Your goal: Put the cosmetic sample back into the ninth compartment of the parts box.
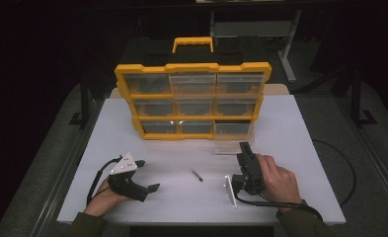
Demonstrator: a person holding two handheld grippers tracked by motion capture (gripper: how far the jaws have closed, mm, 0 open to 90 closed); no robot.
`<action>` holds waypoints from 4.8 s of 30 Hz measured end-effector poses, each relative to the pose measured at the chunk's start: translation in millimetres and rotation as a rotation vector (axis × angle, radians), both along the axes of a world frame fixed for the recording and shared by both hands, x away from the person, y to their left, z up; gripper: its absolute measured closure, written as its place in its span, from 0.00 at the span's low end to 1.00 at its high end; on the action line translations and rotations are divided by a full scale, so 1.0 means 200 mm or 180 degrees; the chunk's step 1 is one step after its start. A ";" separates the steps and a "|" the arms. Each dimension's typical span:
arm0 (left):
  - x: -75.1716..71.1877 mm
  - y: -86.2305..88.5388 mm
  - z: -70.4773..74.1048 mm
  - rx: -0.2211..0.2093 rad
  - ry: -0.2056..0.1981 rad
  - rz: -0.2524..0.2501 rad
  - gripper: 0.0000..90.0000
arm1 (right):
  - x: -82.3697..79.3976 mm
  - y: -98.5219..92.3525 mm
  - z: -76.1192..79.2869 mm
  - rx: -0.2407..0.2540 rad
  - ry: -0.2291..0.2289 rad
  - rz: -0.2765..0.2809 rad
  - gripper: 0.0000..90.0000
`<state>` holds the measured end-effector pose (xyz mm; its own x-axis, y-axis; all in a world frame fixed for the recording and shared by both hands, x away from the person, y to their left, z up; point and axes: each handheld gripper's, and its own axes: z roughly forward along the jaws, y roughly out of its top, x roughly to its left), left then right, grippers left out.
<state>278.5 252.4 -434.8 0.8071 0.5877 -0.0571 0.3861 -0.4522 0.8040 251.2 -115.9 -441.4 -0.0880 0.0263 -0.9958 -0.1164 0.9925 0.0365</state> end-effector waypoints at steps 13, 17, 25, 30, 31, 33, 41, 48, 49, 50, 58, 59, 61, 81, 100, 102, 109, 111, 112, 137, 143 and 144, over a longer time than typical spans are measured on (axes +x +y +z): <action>0.00 0.00 0.00 -0.0009 -0.0008 0.0025 0.00 | -0.03 -0.05 -0.02 -0.0010 0.0000 -0.0021 0.36; 0.00 0.00 0.00 -0.0016 -0.0014 0.0026 0.00 | -0.04 -0.07 -0.03 -0.0002 -0.0009 -0.0045 0.34; 0.00 0.01 0.00 -0.0001 -0.0027 0.0031 0.00 | -0.03 -0.10 -0.06 -0.0023 -0.0011 -0.0075 0.30; 0.00 0.01 0.00 0.0005 -0.0044 0.0022 0.00 | -0.03 -0.10 -0.07 0.0008 0.0009 -0.0112 0.27; 0.00 0.01 0.00 0.0022 -0.0041 0.0014 0.00 | -0.02 -0.10 -0.07 0.0011 -0.0004 -0.0114 0.26; 0.00 0.01 0.00 0.0002 -0.0050 0.0022 0.00 | -0.02 -0.11 -0.07 0.0029 -0.0010 -0.0107 0.24; 0.00 0.01 0.00 -0.0002 -0.0049 0.0023 0.00 | -0.02 -0.11 -0.09 0.0086 0.0000 -0.0147 0.18; 0.00 0.01 0.00 -0.0004 -0.0051 0.0028 0.00 | -0.02 -0.11 -0.09 0.0099 -0.0022 -0.0141 0.13; 0.00 0.01 0.00 -0.0003 -0.0052 0.0028 0.00 | -0.02 -0.11 -0.09 0.0103 -0.0024 -0.0144 0.12; 0.00 0.01 0.00 -0.0002 -0.0054 0.0029 0.00 | -0.02 -0.11 -0.09 0.0101 -0.0008 -0.0147 0.11; 0.00 0.01 0.00 -0.0001 -0.0059 0.0032 0.00 | -0.02 -0.11 -0.09 0.0205 -0.0033 -0.0159 0.01; 0.00 0.01 0.00 -0.0002 -0.0058 0.0034 0.00 | -0.01 -0.11 -0.09 0.0232 -0.0072 -0.0138 0.00; 0.00 0.01 0.00 -0.0003 -0.0057 0.0038 0.00 | -0.01 -0.11 -0.09 0.0265 -0.0099 -0.0164 0.00; 0.00 0.01 0.00 -0.0001 -0.0057 0.0035 0.00 | -0.01 -0.11 -0.08 0.0525 0.0129 -0.0202 0.00; 0.00 0.01 0.00 -0.0001 -0.0059 0.0035 0.00 | 0.00 -0.12 -0.06 0.0894 0.0274 -0.0313 0.00; 0.00 0.01 0.00 -0.0001 -0.0059 0.0034 0.00 | 0.00 -0.12 -0.06 0.0946 0.0276 -0.0312 0.00; 0.00 0.01 0.00 -0.0006 -0.0061 0.0037 0.00 | 0.00 -0.11 -0.05 0.1125 0.0339 -0.0333 0.00; 0.00 0.01 0.00 -0.0005 -0.0060 0.0037 0.00 | 0.00 -0.11 -0.05 0.1164 0.0370 -0.0349 0.00; 0.00 0.01 0.00 -0.0003 -0.0059 0.0036 0.00 | 0.00 -0.12 -0.05 0.1189 0.0379 -0.0346 0.00; 0.00 0.01 0.00 0.0010 -0.0047 0.0024 0.00 | 0.03 -0.18 -0.02 0.1796 0.0894 -0.0536 0.00; 0.01 0.01 0.00 0.0008 -0.0043 0.0022 0.00 | 0.05 -0.20 0.00 0.2066 0.1051 -0.0581 0.00; 0.01 0.01 0.00 0.0010 -0.0044 0.0022 0.00 | 0.05 -0.20 0.00 0.2092 0.1073 -0.0585 0.00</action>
<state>279.5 253.7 -435.5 0.8037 0.5934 -0.0441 0.3781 -0.4520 0.8079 261.5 -156.0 -441.5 -0.3215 0.6483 -0.6902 0.1710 0.7566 0.6311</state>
